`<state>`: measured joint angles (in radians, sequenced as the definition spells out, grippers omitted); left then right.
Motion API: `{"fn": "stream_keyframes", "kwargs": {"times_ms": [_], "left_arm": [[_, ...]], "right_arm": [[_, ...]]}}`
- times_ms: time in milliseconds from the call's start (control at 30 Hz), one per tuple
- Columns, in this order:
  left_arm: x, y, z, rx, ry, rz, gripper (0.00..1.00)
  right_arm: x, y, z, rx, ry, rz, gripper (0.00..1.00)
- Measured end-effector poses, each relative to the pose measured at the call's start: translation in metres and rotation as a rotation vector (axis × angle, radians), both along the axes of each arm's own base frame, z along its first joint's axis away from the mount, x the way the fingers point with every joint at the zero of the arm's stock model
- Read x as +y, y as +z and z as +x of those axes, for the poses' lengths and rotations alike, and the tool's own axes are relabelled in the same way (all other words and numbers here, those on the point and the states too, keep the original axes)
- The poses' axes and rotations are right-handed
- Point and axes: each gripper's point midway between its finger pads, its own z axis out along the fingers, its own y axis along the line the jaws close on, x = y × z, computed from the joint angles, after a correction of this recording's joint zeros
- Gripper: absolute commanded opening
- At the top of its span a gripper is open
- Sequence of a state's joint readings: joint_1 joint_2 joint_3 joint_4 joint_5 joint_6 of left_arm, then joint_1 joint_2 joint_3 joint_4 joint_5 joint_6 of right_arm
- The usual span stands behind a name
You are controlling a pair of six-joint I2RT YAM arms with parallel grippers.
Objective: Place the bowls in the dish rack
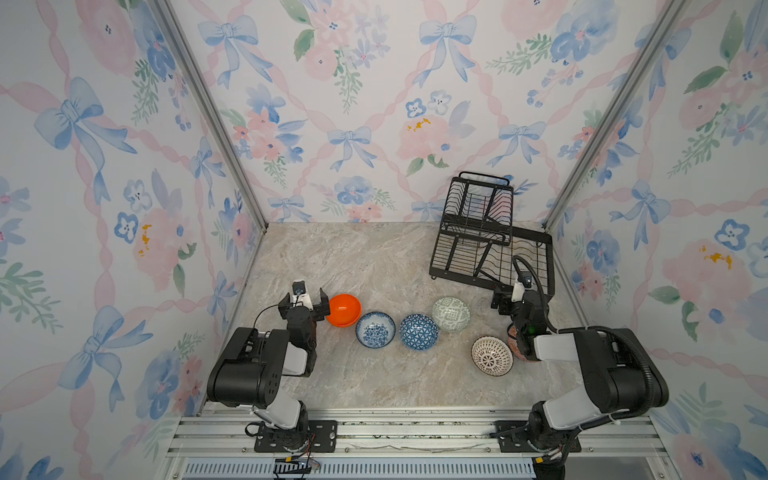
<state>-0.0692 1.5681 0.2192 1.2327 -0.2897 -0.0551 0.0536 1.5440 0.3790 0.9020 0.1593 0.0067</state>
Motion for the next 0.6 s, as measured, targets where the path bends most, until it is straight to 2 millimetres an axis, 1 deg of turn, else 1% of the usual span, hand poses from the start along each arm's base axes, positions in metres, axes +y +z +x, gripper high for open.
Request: {"fn": "stream_keyframes", "kwargs": {"times_ms": [167, 433, 467, 533, 600], "left_arm": [[-0.001, 0.0, 0.0, 0.0, -0.004, -0.001, 0.98], [-0.001, -0.003, 0.003, 0.013, -0.057, -0.021, 0.98], [-0.002, -0.003, 0.005, 0.023, -0.066, -0.023, 0.98], [-0.003, 0.001, 0.012, 0.042, -0.072, -0.024, 0.98], [-0.003, 0.016, 0.021, 0.031, -0.064, -0.022, 0.98]], "right_arm": [[0.0, 0.0, 0.0, 0.0, 0.002, 0.001, 0.97], [-0.002, 0.002, 0.001, 0.021, -0.014, 0.005, 0.97], [-0.004, 0.004, 0.002, 0.036, -0.027, 0.006, 0.97], [-0.012, 0.017, 0.008, 0.043, -0.069, 0.007, 0.97], [-0.021, 0.033, 0.014, 0.039, -0.12, -0.001, 0.97]]}}
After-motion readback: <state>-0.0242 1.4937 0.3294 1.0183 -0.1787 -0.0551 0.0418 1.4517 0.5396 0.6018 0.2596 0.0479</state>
